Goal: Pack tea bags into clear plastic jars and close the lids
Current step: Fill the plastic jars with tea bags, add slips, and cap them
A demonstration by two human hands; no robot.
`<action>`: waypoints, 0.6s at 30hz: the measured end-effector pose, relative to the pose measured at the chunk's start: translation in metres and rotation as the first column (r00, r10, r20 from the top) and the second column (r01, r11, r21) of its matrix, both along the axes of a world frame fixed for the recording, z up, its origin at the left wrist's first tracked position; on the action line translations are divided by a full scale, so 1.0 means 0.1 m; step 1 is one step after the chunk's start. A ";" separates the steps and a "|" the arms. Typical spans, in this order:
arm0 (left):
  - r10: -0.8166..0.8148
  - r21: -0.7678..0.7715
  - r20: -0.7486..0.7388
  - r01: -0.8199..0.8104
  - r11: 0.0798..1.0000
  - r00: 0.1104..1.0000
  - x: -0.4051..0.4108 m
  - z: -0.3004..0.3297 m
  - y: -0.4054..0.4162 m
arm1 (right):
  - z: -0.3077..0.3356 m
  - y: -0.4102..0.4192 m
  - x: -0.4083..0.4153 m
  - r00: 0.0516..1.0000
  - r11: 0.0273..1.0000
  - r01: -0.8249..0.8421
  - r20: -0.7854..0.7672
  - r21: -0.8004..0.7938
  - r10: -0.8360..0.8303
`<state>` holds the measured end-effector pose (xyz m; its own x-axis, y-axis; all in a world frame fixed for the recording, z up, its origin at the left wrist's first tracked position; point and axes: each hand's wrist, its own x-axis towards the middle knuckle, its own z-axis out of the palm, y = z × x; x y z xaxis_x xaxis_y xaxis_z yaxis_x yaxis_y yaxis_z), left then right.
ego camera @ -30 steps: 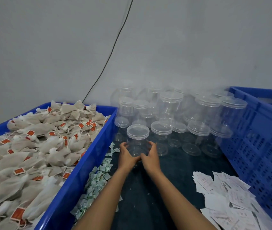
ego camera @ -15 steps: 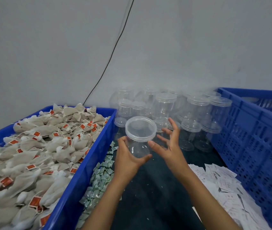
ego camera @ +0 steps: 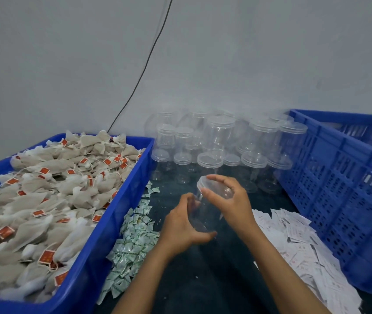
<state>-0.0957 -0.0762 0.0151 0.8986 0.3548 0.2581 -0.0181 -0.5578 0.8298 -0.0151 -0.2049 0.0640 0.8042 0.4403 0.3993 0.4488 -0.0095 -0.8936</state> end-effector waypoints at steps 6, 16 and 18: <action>-0.380 -0.440 -0.015 0.335 0.833 0.925 -0.06 0.00 0.18 | 0.23 -0.21 0.23 0.901 0.908 -0.416 -0.158 -0.050 0.404; -0.209 -0.412 -0.015 0.184 0.892 0.978 -0.05 0.00 0.05 | 0.01 0.06 0.10 0.918 0.981 -0.065 -0.375 0.181 0.130; -0.425 -0.629 0.044 0.355 0.691 0.904 -0.12 0.00 0.12 | 0.03 0.01 0.16 0.801 0.907 -0.224 -0.463 0.355 0.380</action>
<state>-0.1078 -0.0641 0.0155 0.9998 0.0142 0.0165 -0.0179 0.1070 0.9941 0.0008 -0.2040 0.0665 0.7669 0.6327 0.1077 -0.1348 0.3229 -0.9368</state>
